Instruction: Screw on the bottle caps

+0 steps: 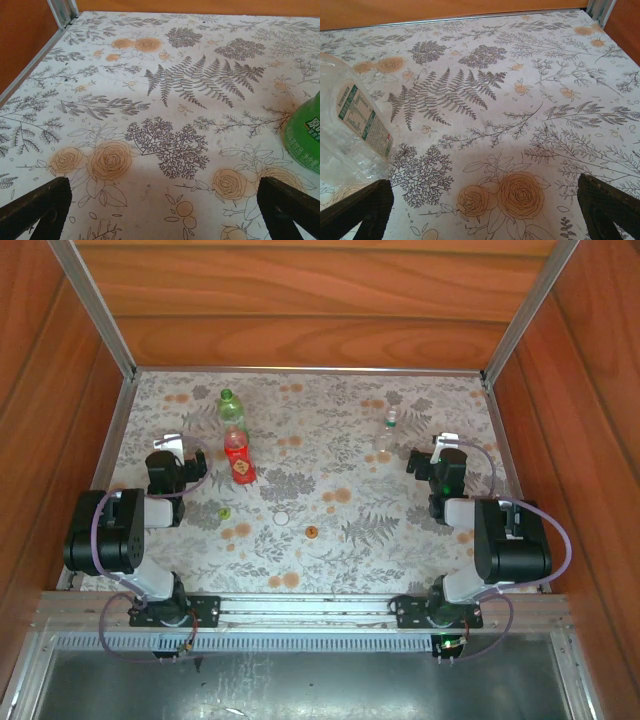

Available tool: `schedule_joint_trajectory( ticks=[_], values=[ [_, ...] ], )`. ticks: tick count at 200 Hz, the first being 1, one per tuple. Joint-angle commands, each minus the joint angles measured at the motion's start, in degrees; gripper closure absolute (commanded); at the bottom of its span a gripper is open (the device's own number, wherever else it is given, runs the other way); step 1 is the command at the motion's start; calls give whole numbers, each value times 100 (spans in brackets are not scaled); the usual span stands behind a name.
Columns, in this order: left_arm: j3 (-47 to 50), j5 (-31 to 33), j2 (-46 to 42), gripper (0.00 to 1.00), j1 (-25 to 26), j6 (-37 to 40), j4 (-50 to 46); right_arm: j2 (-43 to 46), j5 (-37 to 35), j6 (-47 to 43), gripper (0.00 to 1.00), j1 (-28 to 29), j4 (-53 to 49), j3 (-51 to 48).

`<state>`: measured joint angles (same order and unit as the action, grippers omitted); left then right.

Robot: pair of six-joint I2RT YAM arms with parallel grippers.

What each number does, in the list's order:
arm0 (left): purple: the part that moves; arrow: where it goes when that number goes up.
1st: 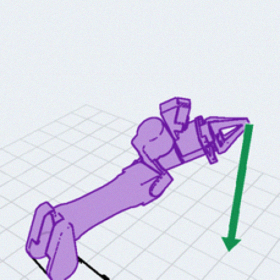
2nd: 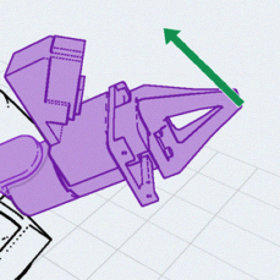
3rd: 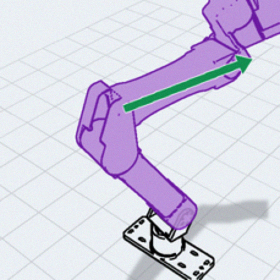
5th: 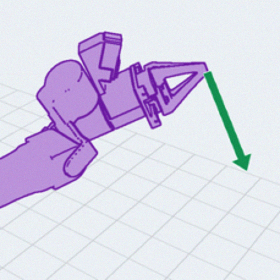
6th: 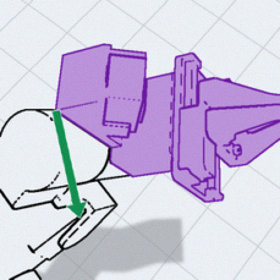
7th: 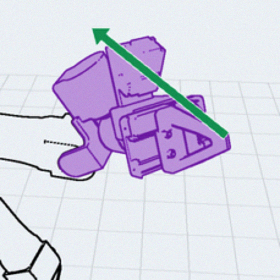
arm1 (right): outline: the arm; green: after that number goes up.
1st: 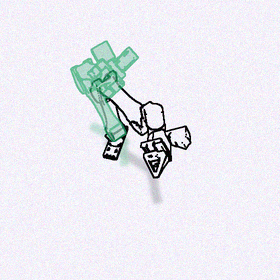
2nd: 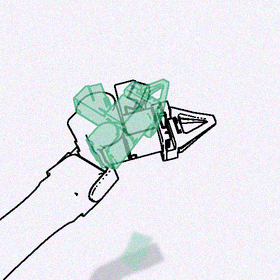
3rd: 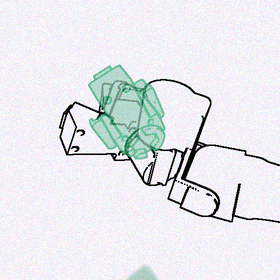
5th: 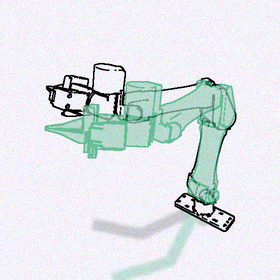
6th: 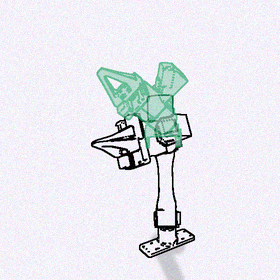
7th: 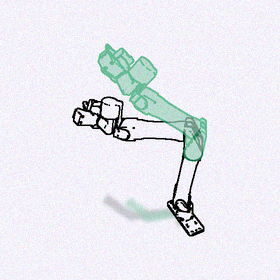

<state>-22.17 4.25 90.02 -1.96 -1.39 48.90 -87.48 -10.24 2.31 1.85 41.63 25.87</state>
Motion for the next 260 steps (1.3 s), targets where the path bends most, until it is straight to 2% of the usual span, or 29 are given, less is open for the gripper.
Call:
schedule_joint_trajectory(
  ticks=[1,152,170,195,226,260],
  values=[
    [-82,14,7,0,25,15,128,27,-64,59,0,-1,110,-16],
    [-37,34,-31,0,21,-14,129,130,17,-34,0,35,252,-114],
    [62,181,-258,0,27,-72,132,660,6,-54,0,35,122,-297],
    [239,188,-757,0,21,-17,94,1675,115,96,0,62,-1304,-186],
    [455,158,-1544,0,40,-135,-221,2830,13,35,0,354,-2165,-263],
    [803,-574,-2699,0,59,-145,-421,3509,129,-122,0,1069,-3175,226]
  ],
)
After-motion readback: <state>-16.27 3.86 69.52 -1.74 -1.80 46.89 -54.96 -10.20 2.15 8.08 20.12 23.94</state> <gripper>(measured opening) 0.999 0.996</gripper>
